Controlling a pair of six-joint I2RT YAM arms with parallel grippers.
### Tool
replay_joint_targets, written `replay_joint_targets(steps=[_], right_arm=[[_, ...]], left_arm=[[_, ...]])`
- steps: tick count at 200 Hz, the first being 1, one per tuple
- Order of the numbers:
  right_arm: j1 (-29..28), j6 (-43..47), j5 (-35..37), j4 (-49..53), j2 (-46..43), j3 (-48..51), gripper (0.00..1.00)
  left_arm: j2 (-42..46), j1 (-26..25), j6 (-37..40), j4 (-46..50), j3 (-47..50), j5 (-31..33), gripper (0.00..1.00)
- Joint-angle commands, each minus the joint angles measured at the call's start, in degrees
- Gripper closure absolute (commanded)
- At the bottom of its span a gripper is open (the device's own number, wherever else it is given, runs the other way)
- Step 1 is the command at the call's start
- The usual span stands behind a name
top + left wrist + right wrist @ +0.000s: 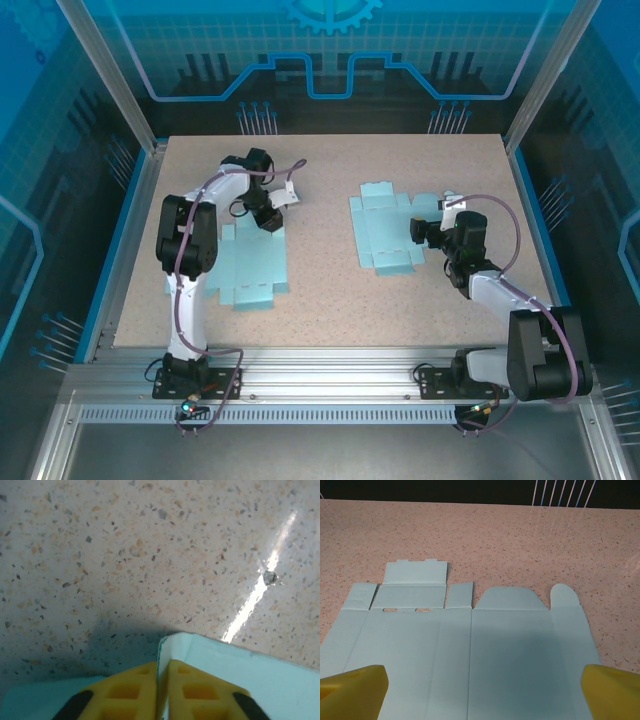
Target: Fold the paper box
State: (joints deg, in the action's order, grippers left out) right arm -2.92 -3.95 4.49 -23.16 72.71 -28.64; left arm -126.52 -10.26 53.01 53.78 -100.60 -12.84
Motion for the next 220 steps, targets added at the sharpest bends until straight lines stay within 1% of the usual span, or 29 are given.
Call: replay_joint_targets(steps=[1, 12, 35, 55, 84, 106, 122, 150, 175, 202, 220], right_arm=[[0.95, -0.93, 0.1, 0.81, -1.5, -1.59, 0.0], [0.93, -1.24, -0.26, 1.54, -1.98, -1.67, 0.0], [0.96, -3.1, -2.14, 4.77, -4.47, -2.13, 0.0], [0.85, -6.11, -2.89, 10.32, -7.69, -2.96, 0.0], [0.46, -11.15, -5.08, 17.65, -12.98, -4.13, 0.0], [-0.35, -15.57, -8.05, 22.0, -15.94, -4.73, 0.0], [-0.92, -18.06, -11.53, 24.3, -16.9, -5.27, 0.0], [-3.57, -20.6, -17.98, 23.27, -17.12, -5.28, 0.0], [-7.98, -20.33, -21.89, 19.06, -15.66, -5.16, 0.0], [-13.38, -17.32, -22.69, 13.66, -11.96, -5.18, 0.0], [-15.05, -15.53, -22.93, 11.26, -8.21, -5.96, 0.0]], left_arm=[[-0.79, -0.36, 0.88, 0.25, -0.95, 0.24, 0.96], [-0.15, -0.37, 0.29, -0.87, -1.17, 0.1, 1.0], [2.51, -0.37, -2.83, -5.28, -1.48, 1.15, 1.0], [6.39, -0.46, -7.52, -9.29, -1.71, -0.78, 1.0], [12.18, -0.5, -18.9, -16.6, -1.47, -3.38, 1.0], [15.95, -0.46, -27.34, -20.25, -0.7, -6.0, 1.0], [19.08, -0.46, -33.08, -23.99, 2.18, -7.9, 1.0], [25.26, -0.85, -42.22, -33.14, 10.31, -11.8, 1.0], [29.81, -0.99, -50.35, -41.62, 16.55, -15.47, 1.0], [33.66, -1.08, -55.9, -48.43, 21.11, -18.83, 1.0], [36.09, -1.07, -57.41, -51.07, 23.33, -20.59, 1.0]])
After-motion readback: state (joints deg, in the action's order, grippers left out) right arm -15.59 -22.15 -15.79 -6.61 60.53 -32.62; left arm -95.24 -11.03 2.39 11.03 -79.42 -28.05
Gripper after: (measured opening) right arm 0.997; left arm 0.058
